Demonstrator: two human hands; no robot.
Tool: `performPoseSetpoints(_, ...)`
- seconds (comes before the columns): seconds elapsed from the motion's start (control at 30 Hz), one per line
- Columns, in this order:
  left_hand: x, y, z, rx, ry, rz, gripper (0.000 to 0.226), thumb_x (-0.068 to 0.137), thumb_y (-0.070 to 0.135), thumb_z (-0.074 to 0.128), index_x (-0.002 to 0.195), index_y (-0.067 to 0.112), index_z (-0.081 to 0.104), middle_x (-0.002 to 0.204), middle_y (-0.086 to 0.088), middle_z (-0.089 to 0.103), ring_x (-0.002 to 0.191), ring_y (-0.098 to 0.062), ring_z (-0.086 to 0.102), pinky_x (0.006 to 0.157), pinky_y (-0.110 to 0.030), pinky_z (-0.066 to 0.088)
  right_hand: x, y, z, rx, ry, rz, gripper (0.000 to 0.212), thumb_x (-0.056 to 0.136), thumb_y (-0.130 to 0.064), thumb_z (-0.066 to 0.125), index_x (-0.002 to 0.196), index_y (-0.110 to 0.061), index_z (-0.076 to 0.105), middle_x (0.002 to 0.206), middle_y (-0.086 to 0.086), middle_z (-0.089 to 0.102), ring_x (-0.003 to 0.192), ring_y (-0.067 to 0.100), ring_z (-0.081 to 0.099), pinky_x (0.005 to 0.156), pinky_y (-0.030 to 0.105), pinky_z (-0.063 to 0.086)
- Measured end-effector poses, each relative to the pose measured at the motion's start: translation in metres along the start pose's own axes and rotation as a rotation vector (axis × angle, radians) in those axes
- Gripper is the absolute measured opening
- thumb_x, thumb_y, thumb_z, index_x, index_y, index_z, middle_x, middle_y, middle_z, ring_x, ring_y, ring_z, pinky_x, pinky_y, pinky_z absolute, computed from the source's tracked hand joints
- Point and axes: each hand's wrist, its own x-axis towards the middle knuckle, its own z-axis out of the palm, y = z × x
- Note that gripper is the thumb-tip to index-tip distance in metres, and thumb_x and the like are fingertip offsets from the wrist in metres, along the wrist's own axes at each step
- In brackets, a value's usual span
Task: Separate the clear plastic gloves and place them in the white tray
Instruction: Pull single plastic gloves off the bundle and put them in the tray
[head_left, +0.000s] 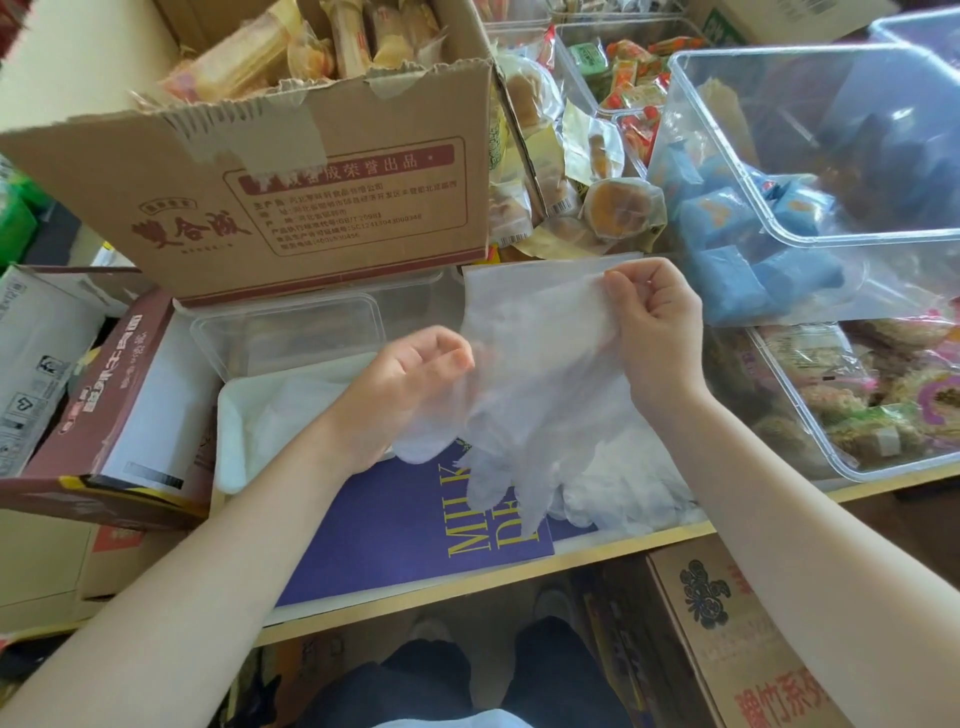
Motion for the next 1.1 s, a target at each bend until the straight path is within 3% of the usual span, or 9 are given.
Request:
performPoseSetpoints(0.17, 0.008, -0.004, 0.007, 0.259, 0.057, -0.14, 0.046, 0.066, 0.056, 0.063, 0.095, 0.021, 0.062, 0.081, 0.009, 0.065, 0.069, -0.005, 0.059, 0.061, -0.016, 0.043, 0.002, -0.005, 0.004, -0.028, -0.028, -0.102, 0.024, 0.091, -0.012, 0.056, 0.073, -0.028, 0.054, 0.052, -0.025, 0.048, 0.054, -0.002, 0.038, 0.057, 0.015, 0.034)
performPoseSetpoints(0.27, 0.016, -0.01, 0.007, 0.405, 0.137, -0.138, 0.05, 0.061, 0.067, 0.06, 0.091, 0.026, 0.06, 0.086, 0.012, 0.064, 0.081, -0.01, 0.058, 0.075, -0.027, 0.043, 0.001, -0.004, 0.005, -0.034, -0.021, -0.114, 0.025, 0.09, -0.012, 0.057, 0.072, -0.029, 0.054, 0.054, -0.024, 0.049, 0.056, -0.002, 0.04, 0.059, 0.018, 0.035)
performPoseSetpoints(0.43, 0.013, -0.016, 0.009, 0.366, 0.088, -0.229, 0.072, 0.049, 0.083, 0.06, 0.087, 0.021, 0.066, 0.086, 0.002, 0.069, 0.079, -0.016, 0.061, 0.079, -0.033, 0.044, 0.001, 0.003, 0.003, -0.076, -0.005, -0.134, 0.024, 0.09, -0.013, 0.057, 0.074, -0.031, 0.053, 0.064, -0.018, 0.052, 0.06, -0.001, 0.043, 0.063, 0.019, 0.039)
performPoseSetpoints(0.53, 0.014, -0.019, 0.008, 0.273, -0.033, -0.273, 0.048, 0.069, 0.058, 0.07, 0.09, 0.015, 0.07, 0.092, 0.002, 0.072, 0.088, -0.014, 0.066, 0.086, -0.029, 0.045, 0.002, 0.005, 0.001, -0.092, 0.002, -0.128, 0.024, 0.089, -0.013, 0.058, 0.073, -0.03, 0.053, 0.064, -0.017, 0.051, 0.059, -0.004, 0.043, 0.062, 0.014, 0.038)
performPoseSetpoints(0.63, 0.011, -0.014, 0.013, 0.14, -0.074, -0.283, 0.009, 0.075, 0.025, 0.07, 0.071, 0.017, 0.07, 0.071, 0.008, 0.068, 0.063, -0.006, 0.061, 0.064, -0.021, 0.041, 0.004, 0.011, -0.001, -0.138, 0.018, -0.141, 0.017, 0.09, -0.014, 0.058, 0.076, -0.024, 0.054, 0.066, -0.017, 0.052, 0.061, -0.006, 0.045, 0.063, 0.012, 0.037)
performPoseSetpoints(0.77, 0.005, -0.016, 0.006, 0.085, -0.126, -0.296, 0.018, 0.073, 0.038, 0.064, 0.072, 0.024, 0.075, 0.082, 0.012, 0.071, 0.074, -0.003, 0.063, 0.067, -0.018, 0.043, 0.006, 0.02, -0.002, -0.188, 0.033, -0.126, 0.01, 0.09, -0.015, 0.057, 0.081, -0.018, 0.056, 0.068, -0.018, 0.054, 0.063, -0.008, 0.047, 0.064, 0.011, 0.038)
performPoseSetpoints(0.87, -0.001, -0.021, 0.001, 0.313, -0.282, -0.354, 0.025, 0.062, 0.05, 0.068, 0.08, 0.035, 0.073, 0.099, 0.021, 0.067, 0.094, 0.003, 0.06, 0.082, -0.013, 0.041, 0.01, 0.024, -0.002, -0.194, 0.047, -0.105, 0.009, 0.091, -0.016, 0.057, 0.083, -0.018, 0.056, 0.07, -0.019, 0.054, 0.064, -0.009, 0.049, 0.066, 0.014, 0.04)
performPoseSetpoints(0.97, -0.006, -0.026, -0.003, 0.418, -0.291, -0.394, 0.015, 0.068, 0.046, 0.065, 0.066, 0.032, 0.07, 0.081, 0.018, 0.066, 0.085, 0.003, 0.058, 0.087, -0.021, 0.036, 0.014, 0.025, -0.003, -0.193, 0.06, -0.095, 0.008, 0.091, -0.016, 0.057, 0.083, -0.019, 0.057, 0.071, -0.018, 0.055, 0.066, -0.009, 0.049, 0.069, 0.016, 0.042)
performPoseSetpoints(1.1, -0.008, -0.032, -0.019, 0.425, -0.181, -0.359, 0.037, 0.062, 0.062, 0.061, 0.052, 0.026, 0.061, 0.072, 0.009, 0.064, 0.078, 0.004, 0.057, 0.088, -0.024, 0.034, 0.015, 0.026, -0.004, -0.175, 0.067, -0.091, 0.012, 0.091, -0.015, 0.056, 0.081, -0.021, 0.055, 0.07, -0.019, 0.054, 0.066, -0.008, 0.049, 0.071, 0.019, 0.042)
